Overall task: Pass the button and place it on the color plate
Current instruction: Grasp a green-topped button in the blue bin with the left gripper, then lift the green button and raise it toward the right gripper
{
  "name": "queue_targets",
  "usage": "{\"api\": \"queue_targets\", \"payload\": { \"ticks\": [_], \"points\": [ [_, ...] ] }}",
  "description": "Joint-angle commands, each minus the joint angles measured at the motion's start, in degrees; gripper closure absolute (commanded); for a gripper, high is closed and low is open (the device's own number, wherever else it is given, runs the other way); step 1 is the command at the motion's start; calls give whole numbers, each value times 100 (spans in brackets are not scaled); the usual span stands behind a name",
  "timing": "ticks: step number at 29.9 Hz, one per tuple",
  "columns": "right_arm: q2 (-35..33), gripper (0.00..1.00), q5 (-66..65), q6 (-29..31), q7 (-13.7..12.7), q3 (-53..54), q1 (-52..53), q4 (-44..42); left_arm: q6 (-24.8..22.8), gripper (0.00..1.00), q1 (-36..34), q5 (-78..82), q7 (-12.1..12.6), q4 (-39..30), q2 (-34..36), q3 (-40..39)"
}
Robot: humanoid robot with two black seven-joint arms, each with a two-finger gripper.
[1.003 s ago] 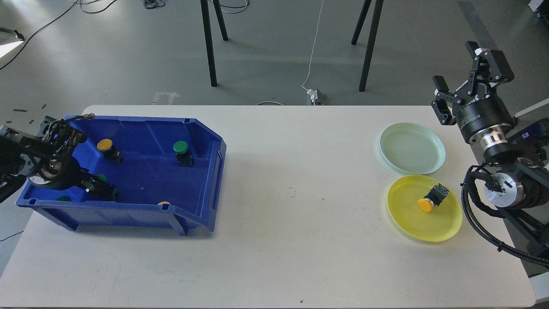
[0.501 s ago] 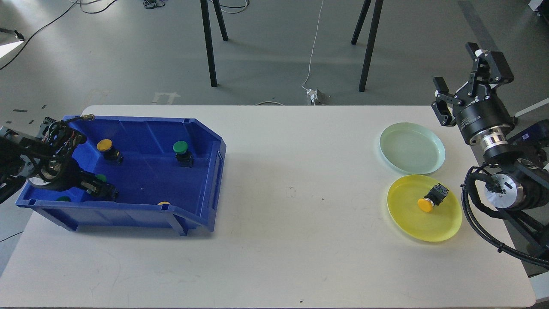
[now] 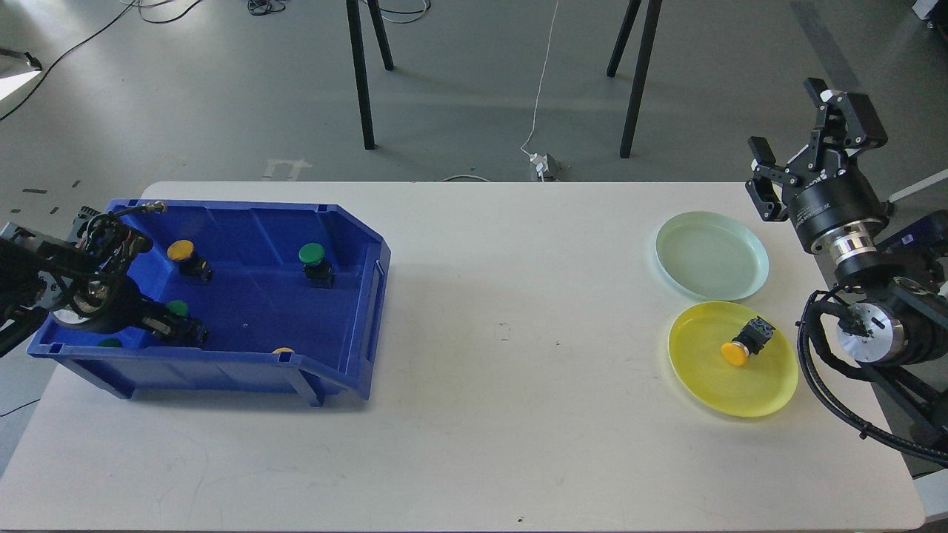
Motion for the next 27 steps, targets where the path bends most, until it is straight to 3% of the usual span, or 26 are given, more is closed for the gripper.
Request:
{"api": "queue_targets", "payload": {
  "ticks": [1, 7, 15, 20, 27],
  "points": [
    [1, 5, 0, 0, 0, -5, -14, 10, 0, 82, -50, 0, 0, -55, 8, -18],
    [18, 5, 0, 0, 0, 4, -31, 10, 0, 83, -242, -245, 0, -589, 270, -79],
    [18, 5, 0, 0, 0, 31, -31, 10, 0, 82, -1016, -1010, 0, -2787, 1711, -97],
    [18, 5, 0, 0, 0, 48, -40, 10, 0, 82, -1517, -1624, 0, -2973, 2169, -430],
    [27, 5, -9, 0, 0, 22, -22, -7, 0, 82, -1562, -3136, 0, -3447, 2267, -1572]
  ]
}}
